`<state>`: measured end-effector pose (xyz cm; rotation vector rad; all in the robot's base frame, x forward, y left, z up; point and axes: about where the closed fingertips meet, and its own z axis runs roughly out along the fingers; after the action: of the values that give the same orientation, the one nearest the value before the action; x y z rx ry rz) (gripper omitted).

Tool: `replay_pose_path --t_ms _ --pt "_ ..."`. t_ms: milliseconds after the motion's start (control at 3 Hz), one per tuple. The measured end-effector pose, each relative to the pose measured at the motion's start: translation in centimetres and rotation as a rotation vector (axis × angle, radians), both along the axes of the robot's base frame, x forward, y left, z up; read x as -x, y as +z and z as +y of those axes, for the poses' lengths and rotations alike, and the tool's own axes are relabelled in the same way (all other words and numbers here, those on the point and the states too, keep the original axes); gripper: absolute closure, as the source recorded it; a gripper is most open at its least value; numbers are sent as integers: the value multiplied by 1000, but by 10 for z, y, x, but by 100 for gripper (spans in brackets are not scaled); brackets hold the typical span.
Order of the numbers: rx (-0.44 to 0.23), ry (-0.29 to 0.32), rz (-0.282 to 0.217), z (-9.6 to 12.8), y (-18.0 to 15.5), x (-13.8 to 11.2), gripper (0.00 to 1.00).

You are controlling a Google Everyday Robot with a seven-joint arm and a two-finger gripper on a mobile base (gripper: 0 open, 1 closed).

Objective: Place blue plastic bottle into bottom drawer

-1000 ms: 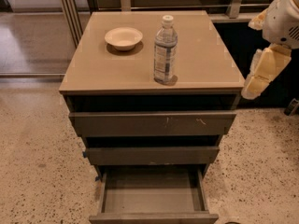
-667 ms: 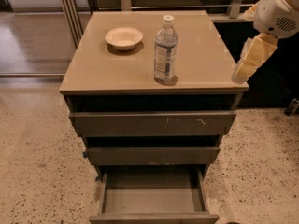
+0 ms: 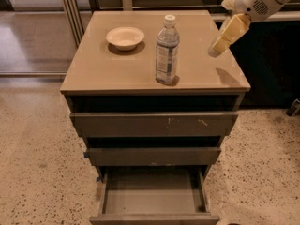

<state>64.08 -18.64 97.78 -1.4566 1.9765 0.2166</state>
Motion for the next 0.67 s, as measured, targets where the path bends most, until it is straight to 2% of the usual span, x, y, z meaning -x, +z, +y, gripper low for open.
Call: replay_pose_path --t_ms 333,667 --pt "-123 54 6 34 5 -19 0" --pt "-170 89 -3 60 7 -25 0"
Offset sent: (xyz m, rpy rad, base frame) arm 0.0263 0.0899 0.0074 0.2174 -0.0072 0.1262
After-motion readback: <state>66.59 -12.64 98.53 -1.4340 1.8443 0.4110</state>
